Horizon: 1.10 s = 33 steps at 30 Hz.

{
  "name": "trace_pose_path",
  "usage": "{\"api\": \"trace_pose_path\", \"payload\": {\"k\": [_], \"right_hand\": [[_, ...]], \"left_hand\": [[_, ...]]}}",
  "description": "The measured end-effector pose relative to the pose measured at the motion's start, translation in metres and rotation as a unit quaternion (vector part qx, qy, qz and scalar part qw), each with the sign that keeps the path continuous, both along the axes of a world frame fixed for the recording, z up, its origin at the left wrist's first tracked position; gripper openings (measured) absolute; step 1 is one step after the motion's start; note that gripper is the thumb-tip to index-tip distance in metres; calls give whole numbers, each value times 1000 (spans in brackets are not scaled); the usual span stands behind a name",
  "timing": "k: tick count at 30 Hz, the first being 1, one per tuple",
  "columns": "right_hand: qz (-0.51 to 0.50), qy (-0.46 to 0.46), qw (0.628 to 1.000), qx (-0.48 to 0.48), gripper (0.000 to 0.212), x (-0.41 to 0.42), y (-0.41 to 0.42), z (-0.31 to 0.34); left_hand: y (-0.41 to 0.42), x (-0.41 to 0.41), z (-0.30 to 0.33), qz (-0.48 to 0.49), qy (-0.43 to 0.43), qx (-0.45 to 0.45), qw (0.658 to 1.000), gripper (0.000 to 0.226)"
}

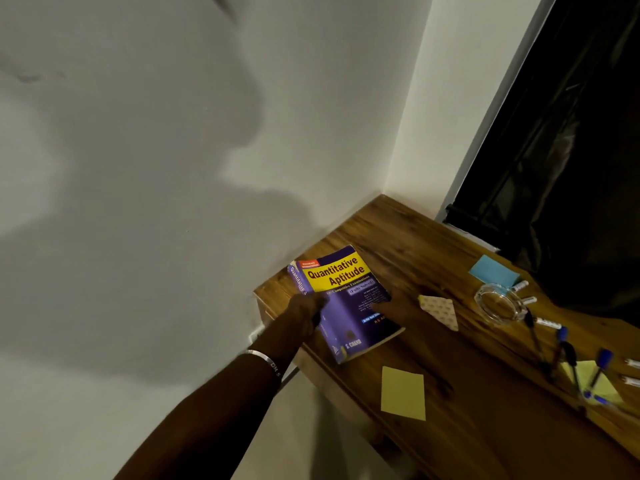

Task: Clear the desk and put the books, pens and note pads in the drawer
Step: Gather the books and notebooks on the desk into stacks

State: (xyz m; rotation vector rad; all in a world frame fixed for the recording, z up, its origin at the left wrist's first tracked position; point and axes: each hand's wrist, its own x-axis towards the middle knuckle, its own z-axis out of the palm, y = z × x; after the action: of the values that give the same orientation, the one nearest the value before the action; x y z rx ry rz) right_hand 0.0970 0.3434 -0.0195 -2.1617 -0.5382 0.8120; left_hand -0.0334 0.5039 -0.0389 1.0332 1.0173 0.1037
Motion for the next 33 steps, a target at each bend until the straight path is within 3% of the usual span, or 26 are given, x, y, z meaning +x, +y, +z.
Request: {"api": "trace_pose_path", "payload": {"k": [4, 9, 13, 19, 20, 22, 23, 26, 30, 33], "right_hand": [[-43, 54, 997, 29, 46, 1, 0, -2], [-72, 78, 992, 70, 40, 3, -4, -6], [-90, 95, 985, 111, 35, 2, -9, 2], [-98, 162, 965, 180, 36, -52, -42, 75], [-92, 195, 956, 198, 42, -46, -46, 67], [-136, 248, 942, 180, 80, -26, -47, 48], [-169, 241, 939, 178, 86, -16, -44, 36], [-207, 210, 938, 181, 46, -1, -52, 24], [-227, 172, 941, 185, 37, 2, -77, 37], [-219, 154, 949, 168, 30, 3, -105, 42]], "left_hand": [[-10, -3, 7, 13, -82, -48, 995, 28], [-7, -7, 9, -17, -141, -58, 988, 62], [1, -5, 18, -22, -159, -78, 984, 19], [0, 1, 31, -50, -196, -87, 975, 19], [1, 2, 30, -57, -200, -90, 974, 21], [1, 3, 28, -71, -191, -87, 975, 22], [-1, 4, 27, -76, -185, -83, 976, 21], [-13, 11, 29, -103, -176, -80, 976, 22], [-30, 36, 36, -161, -161, -20, 974, 39], [-45, 54, 43, -220, -161, 12, 962, 39]]}}
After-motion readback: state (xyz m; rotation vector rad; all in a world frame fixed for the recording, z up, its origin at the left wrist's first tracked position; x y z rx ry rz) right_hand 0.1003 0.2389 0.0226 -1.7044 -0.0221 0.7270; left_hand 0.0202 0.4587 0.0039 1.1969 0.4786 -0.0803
